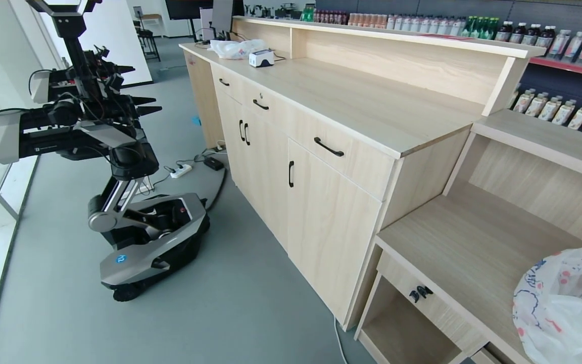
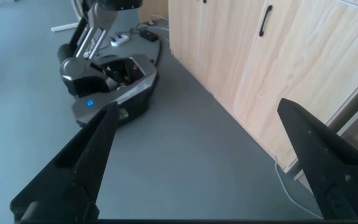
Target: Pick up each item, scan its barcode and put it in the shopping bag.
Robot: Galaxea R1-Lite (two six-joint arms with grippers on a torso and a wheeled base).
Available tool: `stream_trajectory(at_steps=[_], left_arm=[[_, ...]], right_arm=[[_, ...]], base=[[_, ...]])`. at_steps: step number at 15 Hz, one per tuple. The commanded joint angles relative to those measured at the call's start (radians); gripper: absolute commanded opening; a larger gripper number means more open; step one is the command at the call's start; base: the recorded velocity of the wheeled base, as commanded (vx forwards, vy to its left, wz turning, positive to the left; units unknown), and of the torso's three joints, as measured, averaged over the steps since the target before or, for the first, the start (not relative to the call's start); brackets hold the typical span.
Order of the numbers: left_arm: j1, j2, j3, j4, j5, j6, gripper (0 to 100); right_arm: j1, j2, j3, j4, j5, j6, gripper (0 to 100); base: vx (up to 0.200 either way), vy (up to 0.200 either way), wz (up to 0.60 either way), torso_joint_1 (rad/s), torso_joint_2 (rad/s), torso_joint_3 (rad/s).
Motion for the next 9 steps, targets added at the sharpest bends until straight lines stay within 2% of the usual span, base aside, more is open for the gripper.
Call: stream_trajectory(at_steps=[1, 5, 9], left_arm=[[-0.001, 0.0, 0.0, 0.0, 0.001, 0.0, 100], [-0.001, 0.0, 0.0, 0.0, 0.003, 0.0, 100], [-0.001, 0.0, 0.0, 0.0, 0.001, 0.0, 100]], right_arm=[[0.009, 0.108, 0.005, -0.005, -0.001, 0.004, 0], [0.009, 0.251, 0.025, -0.014, 0.0, 0.027, 0], [0.018, 0.363, 0.05, -0.121, 0.003, 0.024, 0]], base=[[0.0, 0.0, 0.0, 0.0, 0.0, 0.0], [0.0, 0.0, 0.0, 0.0, 0.0, 0.0], [0.0, 0.0, 0.0, 0.0, 0.0, 0.0]])
